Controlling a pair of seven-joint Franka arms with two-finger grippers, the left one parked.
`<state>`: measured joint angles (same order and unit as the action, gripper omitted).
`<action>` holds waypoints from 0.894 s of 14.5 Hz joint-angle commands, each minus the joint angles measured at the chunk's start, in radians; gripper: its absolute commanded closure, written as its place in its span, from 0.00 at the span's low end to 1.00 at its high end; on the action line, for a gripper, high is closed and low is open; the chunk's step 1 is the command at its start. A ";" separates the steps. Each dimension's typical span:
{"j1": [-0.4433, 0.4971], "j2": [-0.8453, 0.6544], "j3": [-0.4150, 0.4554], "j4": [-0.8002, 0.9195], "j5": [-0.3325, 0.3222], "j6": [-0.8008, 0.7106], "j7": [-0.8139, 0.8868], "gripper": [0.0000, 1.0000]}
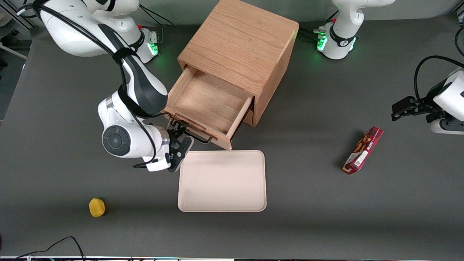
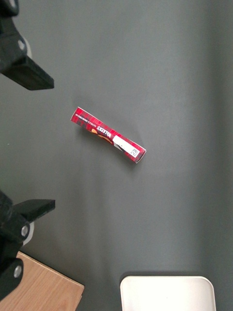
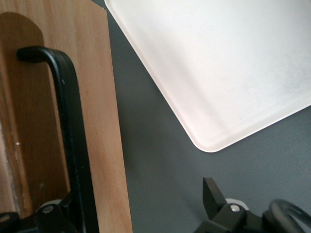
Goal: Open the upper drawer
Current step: 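Pull the upper drawer outward from the cabinet with the right gripper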
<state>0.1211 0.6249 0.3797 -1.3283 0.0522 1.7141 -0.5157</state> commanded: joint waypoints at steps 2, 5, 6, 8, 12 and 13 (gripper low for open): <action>0.005 0.036 -0.016 0.072 -0.032 -0.040 -0.035 0.00; 0.005 0.044 -0.019 0.084 -0.032 -0.041 -0.049 0.00; 0.005 0.050 -0.019 0.087 -0.034 -0.041 -0.058 0.00; 0.005 0.058 -0.033 0.093 -0.034 -0.041 -0.064 0.00; 0.009 0.058 -0.047 0.096 -0.032 -0.041 -0.075 0.00; 0.009 0.058 -0.047 0.095 -0.032 -0.041 -0.073 0.00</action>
<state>0.1212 0.6618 0.3402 -1.2719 0.0427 1.6906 -0.5680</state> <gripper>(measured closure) 0.000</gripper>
